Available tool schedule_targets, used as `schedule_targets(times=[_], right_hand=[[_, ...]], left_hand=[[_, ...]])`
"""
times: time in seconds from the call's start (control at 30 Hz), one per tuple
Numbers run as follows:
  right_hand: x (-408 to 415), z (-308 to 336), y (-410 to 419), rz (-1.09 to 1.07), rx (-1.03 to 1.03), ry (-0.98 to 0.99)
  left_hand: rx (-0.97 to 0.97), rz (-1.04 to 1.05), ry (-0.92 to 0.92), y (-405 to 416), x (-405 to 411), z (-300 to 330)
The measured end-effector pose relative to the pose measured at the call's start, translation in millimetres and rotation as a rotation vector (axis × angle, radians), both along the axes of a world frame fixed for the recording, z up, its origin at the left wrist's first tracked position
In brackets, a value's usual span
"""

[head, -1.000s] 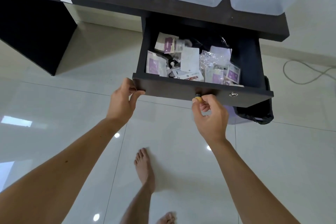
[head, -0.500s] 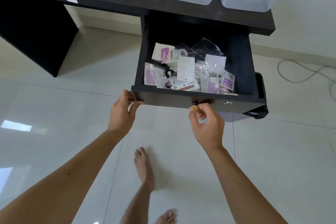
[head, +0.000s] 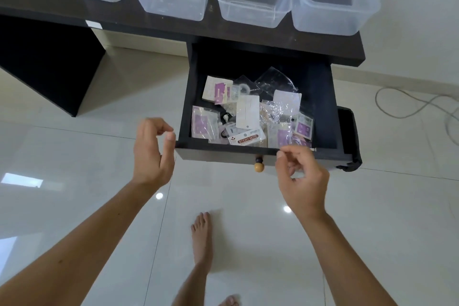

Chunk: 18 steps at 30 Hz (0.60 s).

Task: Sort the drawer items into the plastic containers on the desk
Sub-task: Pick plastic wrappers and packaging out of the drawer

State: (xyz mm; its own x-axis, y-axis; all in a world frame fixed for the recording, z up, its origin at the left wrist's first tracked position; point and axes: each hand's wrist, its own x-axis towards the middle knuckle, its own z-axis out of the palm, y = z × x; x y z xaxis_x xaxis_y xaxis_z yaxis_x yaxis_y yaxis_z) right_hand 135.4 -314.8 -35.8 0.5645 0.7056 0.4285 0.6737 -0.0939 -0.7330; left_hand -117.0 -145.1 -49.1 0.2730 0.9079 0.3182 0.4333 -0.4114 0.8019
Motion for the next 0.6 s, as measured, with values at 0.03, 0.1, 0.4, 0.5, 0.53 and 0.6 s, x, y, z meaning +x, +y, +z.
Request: schedule_targets(times=[0.03, 0.1, 0.4, 0.5, 0.53, 0.6], right_hand=[[6.1, 11.6, 6.6, 0.018, 0.014, -0.014], [18.5, 32.0, 23.4, 0.067, 0.006, -0.029], [78.3, 43.8, 106.6, 0.211, -0.318, 0.059], [98.7, 28.0, 116.2, 0.220, -0.390, 0.059], [105.0, 22.6, 118.6, 0.223, -0.426, 0.065], [116.4, 12.8, 122.9, 0.230, -0.523, 0.080]], left_hand=[[0.049, -0.023, -0.014, 11.1, 9.5, 13.4], [0.092, -0.099, -0.014, 33.3, 29.7, 34.8], [-0.206, -0.385, 0.133, 94.7, 122.1, 43.7], [-0.278, -0.415, 0.157, 108.0, 142.3, 30.6], [-0.299, -0.426, 0.181, 112.4, 148.0, 25.9], [-0.289, -0.437, 0.258, 120.6, 157.5, 15.1]])
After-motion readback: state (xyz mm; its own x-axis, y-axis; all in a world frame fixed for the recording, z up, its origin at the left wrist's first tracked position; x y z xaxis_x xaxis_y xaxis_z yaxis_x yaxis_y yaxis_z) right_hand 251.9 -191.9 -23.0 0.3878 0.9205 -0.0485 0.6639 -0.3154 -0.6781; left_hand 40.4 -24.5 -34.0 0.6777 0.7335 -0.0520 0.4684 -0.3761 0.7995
